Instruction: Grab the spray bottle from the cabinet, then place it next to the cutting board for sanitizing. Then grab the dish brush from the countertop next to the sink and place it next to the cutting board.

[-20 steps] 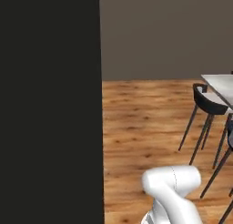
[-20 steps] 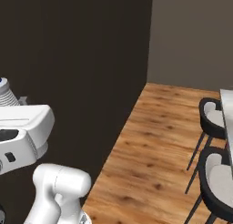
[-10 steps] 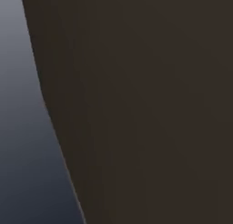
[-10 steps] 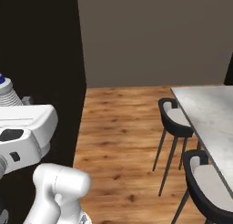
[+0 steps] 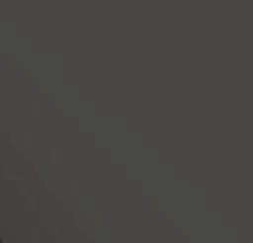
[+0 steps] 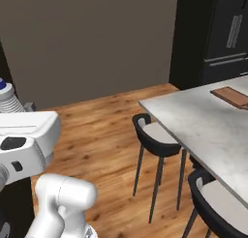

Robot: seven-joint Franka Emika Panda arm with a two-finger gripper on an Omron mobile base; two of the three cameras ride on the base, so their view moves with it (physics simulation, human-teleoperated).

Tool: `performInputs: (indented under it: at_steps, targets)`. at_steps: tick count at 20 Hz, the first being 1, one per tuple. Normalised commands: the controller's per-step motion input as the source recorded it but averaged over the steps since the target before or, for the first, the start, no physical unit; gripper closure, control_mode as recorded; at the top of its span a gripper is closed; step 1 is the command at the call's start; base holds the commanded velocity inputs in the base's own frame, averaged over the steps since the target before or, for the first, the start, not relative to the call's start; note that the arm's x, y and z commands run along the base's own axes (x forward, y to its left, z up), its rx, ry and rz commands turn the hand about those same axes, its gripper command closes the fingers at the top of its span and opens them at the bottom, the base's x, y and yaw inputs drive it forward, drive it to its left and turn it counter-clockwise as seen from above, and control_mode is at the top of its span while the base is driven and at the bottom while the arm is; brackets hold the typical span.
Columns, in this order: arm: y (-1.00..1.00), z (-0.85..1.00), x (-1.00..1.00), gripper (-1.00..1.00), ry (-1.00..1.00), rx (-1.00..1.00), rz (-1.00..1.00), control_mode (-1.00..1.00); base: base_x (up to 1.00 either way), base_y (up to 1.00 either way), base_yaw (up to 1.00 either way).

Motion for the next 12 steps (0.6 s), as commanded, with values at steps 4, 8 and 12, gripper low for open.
performInputs:
  at_steps: [4, 8, 12]
  targets:
    - [0.00, 0.00, 0.00, 1.00, 0.00, 0.00, 0.00, 1.00, 0.94, 0.70, -0.61]
    - [0.00, 0.00, 0.00, 1.00, 0.00, 0.00, 0.00, 1.00, 0.88, 0.86, -0.56]
    - [0.00, 0.00, 0.00, 1.00, 0.00, 0.00, 0.00, 1.00, 0.86, 0.95, -0.51]
